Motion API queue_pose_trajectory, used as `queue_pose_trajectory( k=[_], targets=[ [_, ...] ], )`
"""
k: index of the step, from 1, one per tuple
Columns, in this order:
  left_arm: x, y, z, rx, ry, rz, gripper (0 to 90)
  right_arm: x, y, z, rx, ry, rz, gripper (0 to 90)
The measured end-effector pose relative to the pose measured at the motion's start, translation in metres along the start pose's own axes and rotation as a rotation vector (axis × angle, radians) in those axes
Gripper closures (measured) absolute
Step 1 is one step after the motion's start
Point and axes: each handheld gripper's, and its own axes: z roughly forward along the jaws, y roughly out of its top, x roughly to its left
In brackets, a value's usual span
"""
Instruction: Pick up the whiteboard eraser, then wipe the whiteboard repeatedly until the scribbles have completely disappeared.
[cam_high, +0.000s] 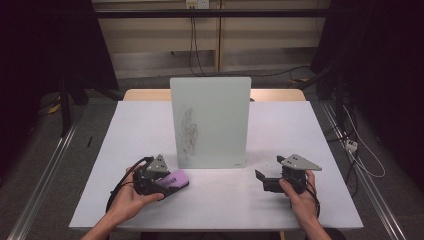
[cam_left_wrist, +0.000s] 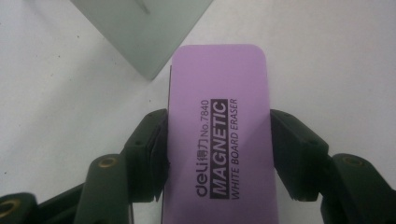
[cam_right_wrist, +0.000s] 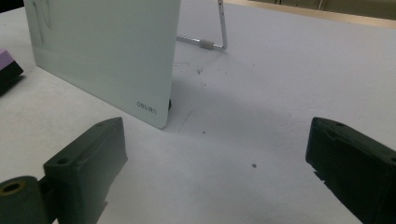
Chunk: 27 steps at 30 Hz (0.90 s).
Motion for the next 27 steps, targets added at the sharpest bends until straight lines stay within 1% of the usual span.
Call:
queue_pose_trajectory(
  k=[1,2,4,5,6,8,9,10,11,12,13,16,17,18,20,21,23,24,27],
  targets=[
    [0.000,0.000,-0.001,-0.012,0.001,-0.008,40.9,0.000,0.000,0.000,0.000,0.000,0.000,5.2],
    [0.000,-0.001,-0.002,-0.027,-0.007,-0.012,40.9,0.000,0.000,0.000,0.000,0.000,0.000,5.2],
    [0.000,-0.001,-0.004,-0.049,0.004,-0.017,41.0,0.000,0.000,0.000,0.000,0.002,-0.001,5.2],
    [0.000,-0.001,-0.006,-0.064,0.005,-0.029,40.9,0.000,0.000,0.000,0.000,0.001,-0.005,5.2],
    [0.000,-0.001,-0.007,-0.068,0.014,-0.028,41.0,0.001,0.000,0.000,-0.001,0.004,-0.008,5.1],
    [0.000,-0.002,-0.010,-0.099,0.004,-0.036,41.0,0.001,0.000,-0.001,-0.002,0.008,-0.014,5.0],
    [0.000,-0.002,-0.011,-0.107,0.005,-0.036,41.0,0.001,0.000,-0.001,-0.002,0.008,-0.014,5.0],
    [0.000,-0.002,-0.013,-0.107,0.018,-0.035,41.0,0.001,0.000,-0.002,-0.004,0.008,-0.015,5.0],
    [0.000,-0.002,-0.013,-0.121,0.011,-0.037,41.0,0.002,-0.001,-0.002,-0.003,0.008,-0.008,5.1],
    [-0.001,-0.002,-0.014,-0.130,0.009,-0.036,41.0,0.002,-0.001,-0.002,-0.006,0.009,-0.011,5.0],
    [-0.001,-0.002,-0.016,-0.135,0.016,-0.035,41.0,0.001,-0.001,-0.003,-0.005,0.009,-0.012,5.0],
    [-0.001,-0.002,-0.018,-0.157,0.017,-0.036,41.0,0.001,-0.001,-0.003,-0.007,0.006,-0.008,5.1],
    [-0.001,-0.002,-0.020,-0.155,0.027,-0.029,41.0,0.000,-0.001,-0.004,-0.007,0.007,-0.010,5.1],
    [-0.001,-0.003,-0.020,-0.175,0.017,-0.038,41.0,0.000,-0.001,-0.003,-0.008,0.008,-0.011,5.0],
    [0.000,-0.003,-0.021,-0.180,0.025,-0.038,41.0,0.000,-0.001,-0.003,-0.012,0.008,-0.014,5.0],
    [0.000,-0.004,-0.022,-0.190,0.016,-0.042,41.0,0.000,-0.001,-0.003,-0.009,0.008,-0.013,5.0],
    [0.001,-0.004,-0.024,-0.191,0.019,-0.038,41.0,0.001,0.000,-0.003,-0.007,0.008,-0.012,5.0],
    [0.002,-0.005,-0.024,-0.210,0.013,-0.044,41.0,0.001,0.000,-0.003,-0.013,0.007,-0.012,5.0],
    [0.003,-0.007,-0.026,-0.230,0.006,-0.059,41.0,-0.001,0.000,-0.001,-0.011,0.010,-0.008,4.8]
  ],
)
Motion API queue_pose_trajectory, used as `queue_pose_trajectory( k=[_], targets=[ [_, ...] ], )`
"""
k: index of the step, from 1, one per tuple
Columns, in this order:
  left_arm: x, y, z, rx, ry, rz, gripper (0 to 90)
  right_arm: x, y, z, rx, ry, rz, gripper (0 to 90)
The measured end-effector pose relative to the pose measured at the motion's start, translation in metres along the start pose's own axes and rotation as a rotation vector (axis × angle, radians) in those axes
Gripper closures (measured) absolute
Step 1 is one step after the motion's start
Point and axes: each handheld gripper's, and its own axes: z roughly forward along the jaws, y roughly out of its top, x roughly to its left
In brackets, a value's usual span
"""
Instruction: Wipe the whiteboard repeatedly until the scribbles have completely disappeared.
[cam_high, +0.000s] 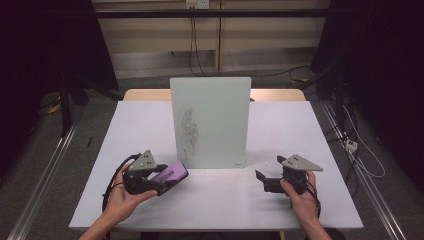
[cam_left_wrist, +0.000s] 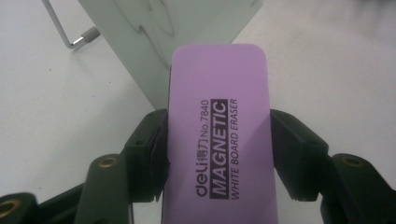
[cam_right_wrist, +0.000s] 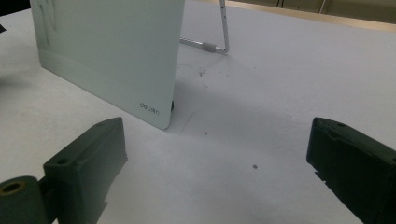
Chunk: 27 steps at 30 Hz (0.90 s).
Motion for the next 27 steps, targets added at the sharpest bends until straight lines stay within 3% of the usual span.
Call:
queue_pose_trajectory(
  k=[10,20,27],
  targets=[
    [0.001,0.005,-0.013,-0.060,0.023,-0.002,41.0,0.001,0.000,-0.001,-0.006,0.010,-0.002,4.8],
    [0.005,0.026,-0.030,-0.119,0.049,0.015,41.0,0.000,-0.001,-0.004,-0.012,0.012,0.006,4.7],
    [0.005,0.042,-0.031,-0.145,0.066,0.034,41.0,0.001,0.000,-0.002,-0.009,0.014,0.005,4.7]
  ],
)
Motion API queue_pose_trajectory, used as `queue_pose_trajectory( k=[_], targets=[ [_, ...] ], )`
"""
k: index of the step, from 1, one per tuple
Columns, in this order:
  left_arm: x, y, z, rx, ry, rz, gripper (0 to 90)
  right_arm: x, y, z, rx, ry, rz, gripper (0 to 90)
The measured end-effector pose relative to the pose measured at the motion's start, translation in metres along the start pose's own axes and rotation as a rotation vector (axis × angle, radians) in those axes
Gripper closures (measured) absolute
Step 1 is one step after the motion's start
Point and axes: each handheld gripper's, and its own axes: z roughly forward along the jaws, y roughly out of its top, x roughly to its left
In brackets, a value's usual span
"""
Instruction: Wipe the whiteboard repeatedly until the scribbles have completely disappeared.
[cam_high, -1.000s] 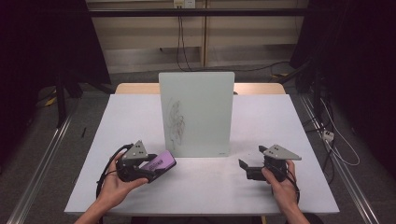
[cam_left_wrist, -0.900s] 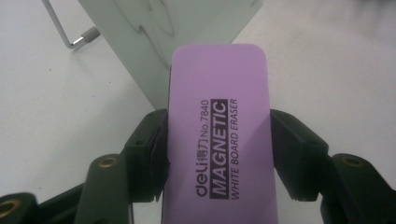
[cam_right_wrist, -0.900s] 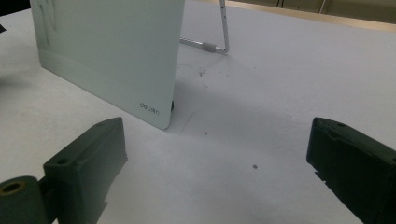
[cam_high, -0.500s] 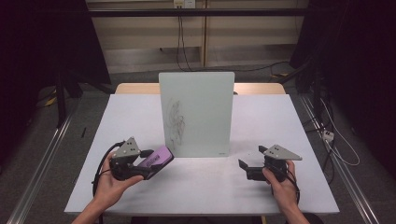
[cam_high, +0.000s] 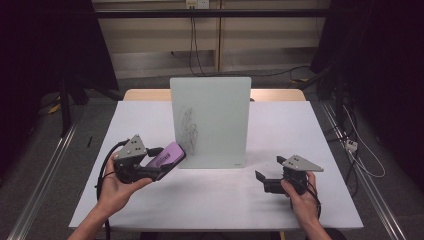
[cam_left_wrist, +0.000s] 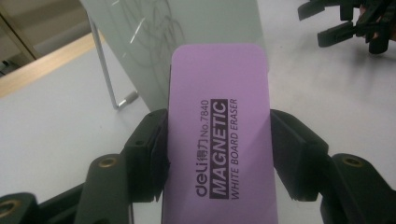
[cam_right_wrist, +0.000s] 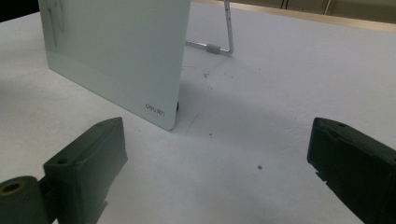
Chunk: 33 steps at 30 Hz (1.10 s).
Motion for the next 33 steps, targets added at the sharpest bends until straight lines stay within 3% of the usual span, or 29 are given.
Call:
queue_pose_trajectory(
  k=[16,22,33],
  targets=[
    [0.004,0.052,0.000,-0.070,0.010,0.064,41.0,0.000,0.000,-0.001,-0.005,0.002,-0.003,4.7],
    [0.009,0.063,0.002,-0.086,0.003,0.080,41.0,0.000,0.000,-0.001,-0.001,0.005,-0.004,4.7],
    [0.020,0.077,0.013,-0.076,0.042,0.104,41.0,0.000,0.000,0.000,0.000,0.005,0.001,4.7]
  ],
)
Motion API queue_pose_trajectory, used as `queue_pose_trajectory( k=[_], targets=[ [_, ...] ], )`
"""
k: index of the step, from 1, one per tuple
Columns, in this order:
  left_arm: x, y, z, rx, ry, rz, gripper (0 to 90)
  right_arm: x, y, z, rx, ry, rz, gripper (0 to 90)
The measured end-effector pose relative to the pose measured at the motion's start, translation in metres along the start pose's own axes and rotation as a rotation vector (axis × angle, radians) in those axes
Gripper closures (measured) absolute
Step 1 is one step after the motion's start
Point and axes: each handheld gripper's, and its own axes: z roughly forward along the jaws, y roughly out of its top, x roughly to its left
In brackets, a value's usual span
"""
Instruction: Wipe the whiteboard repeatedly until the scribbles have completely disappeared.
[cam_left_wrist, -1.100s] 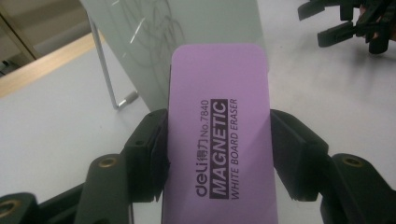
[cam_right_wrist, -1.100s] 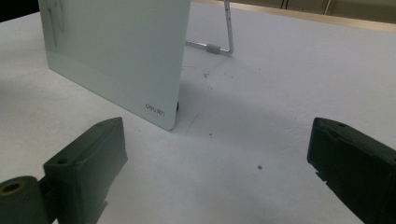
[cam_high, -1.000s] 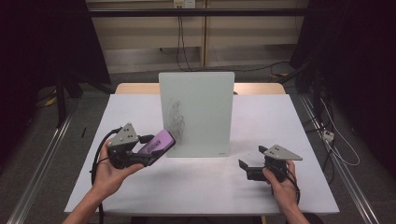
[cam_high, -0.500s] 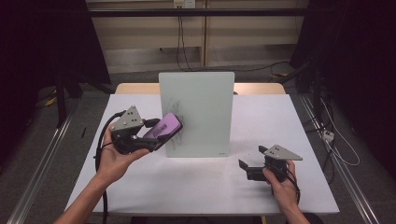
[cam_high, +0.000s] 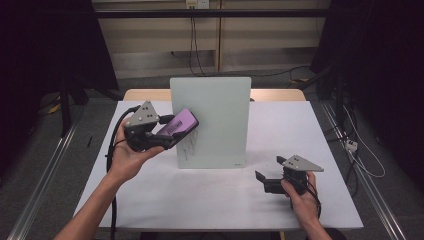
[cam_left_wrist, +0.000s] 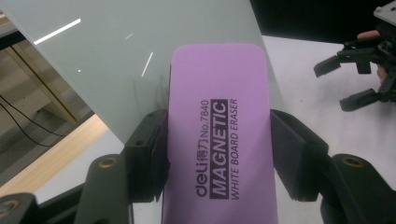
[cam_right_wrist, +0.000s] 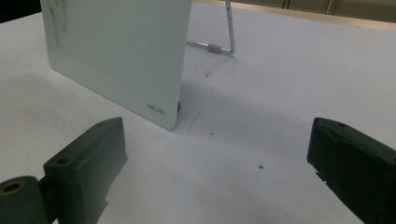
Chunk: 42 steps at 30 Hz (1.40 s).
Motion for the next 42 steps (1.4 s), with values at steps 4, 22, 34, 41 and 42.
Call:
queue_pose_trajectory(
  k=[4,22,34,41,42],
  targets=[
    [0.007,0.006,0.001,-0.019,0.009,0.003,41.0,0.000,0.000,0.000,-0.001,0.003,-0.001,4.7],
    [0.023,0.025,0.020,0.003,0.043,0.055,41.0,0.000,0.000,0.000,-0.001,0.008,0.001,4.7],
    [0.024,0.025,0.025,0.014,0.058,0.098,41.0,0.000,0.000,0.001,0.003,0.008,-0.004,4.7],
    [0.023,0.023,0.027,0.019,0.057,0.096,41.1,0.000,0.000,0.002,0.005,0.011,-0.001,4.8],
    [0.023,0.024,0.027,0.022,0.059,0.099,41.1,0.000,0.000,0.002,0.008,0.011,0.001,4.8]
  ],
)
